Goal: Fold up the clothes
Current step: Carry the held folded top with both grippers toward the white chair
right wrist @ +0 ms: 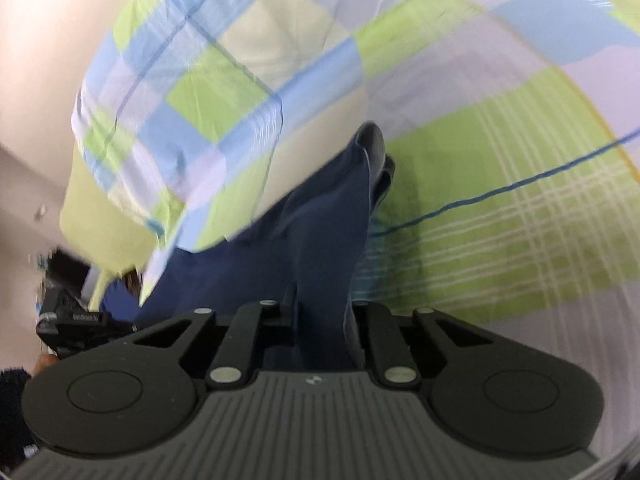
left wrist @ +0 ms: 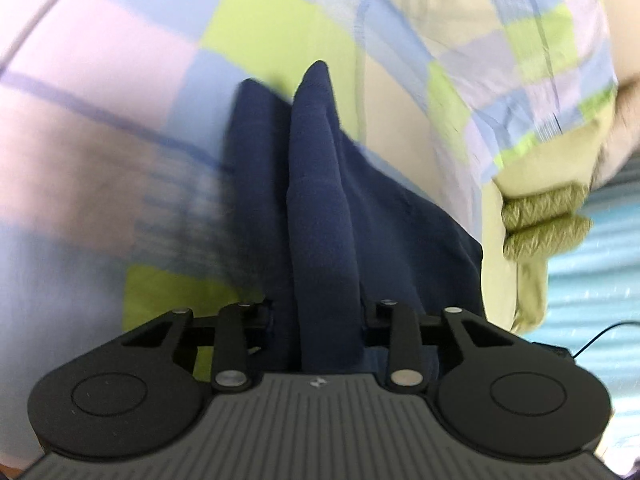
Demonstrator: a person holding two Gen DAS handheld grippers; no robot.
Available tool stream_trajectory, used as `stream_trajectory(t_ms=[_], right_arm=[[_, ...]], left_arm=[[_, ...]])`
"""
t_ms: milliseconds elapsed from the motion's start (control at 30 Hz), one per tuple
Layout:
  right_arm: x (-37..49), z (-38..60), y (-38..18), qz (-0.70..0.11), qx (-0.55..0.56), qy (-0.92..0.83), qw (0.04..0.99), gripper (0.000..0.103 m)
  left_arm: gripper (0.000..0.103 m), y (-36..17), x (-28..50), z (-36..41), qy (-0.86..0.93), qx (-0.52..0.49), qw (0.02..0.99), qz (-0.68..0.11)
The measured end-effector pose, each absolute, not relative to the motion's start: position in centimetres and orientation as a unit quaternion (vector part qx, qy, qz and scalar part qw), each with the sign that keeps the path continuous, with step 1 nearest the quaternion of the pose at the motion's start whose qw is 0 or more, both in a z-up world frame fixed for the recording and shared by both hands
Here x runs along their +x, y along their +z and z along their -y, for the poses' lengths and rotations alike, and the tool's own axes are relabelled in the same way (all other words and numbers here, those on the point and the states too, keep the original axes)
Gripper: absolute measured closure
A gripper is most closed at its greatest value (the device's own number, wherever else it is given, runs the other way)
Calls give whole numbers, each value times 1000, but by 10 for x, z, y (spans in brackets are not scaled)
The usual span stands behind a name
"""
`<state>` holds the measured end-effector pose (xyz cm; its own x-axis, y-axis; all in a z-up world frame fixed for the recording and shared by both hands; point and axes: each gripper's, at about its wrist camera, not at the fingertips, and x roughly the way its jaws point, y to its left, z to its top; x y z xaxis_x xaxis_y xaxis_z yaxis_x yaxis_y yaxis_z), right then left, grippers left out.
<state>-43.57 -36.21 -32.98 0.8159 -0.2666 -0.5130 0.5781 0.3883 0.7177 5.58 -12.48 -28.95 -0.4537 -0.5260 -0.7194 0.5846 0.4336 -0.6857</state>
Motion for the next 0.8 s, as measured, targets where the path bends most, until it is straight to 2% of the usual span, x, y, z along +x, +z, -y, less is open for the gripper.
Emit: stream_trajectory(t_ms=[233,433,667,800], right_arm=[[-503,307,-292,-86,504,-338,790,94],[-614,219,-257,-12,509,-451,733,94],[-764,84,-235,54,500,-596,626,94],[-854,1,-235,84,491,-672,548,93]], left_arm=[[65,-231,5,187,-610,91,470,-631],[65,-202,-101,210,-680,156,372,-613],[65,-209,-346,236,-741,257,195,-589],[65,-225,-473,233,-749,299,130,-577]])
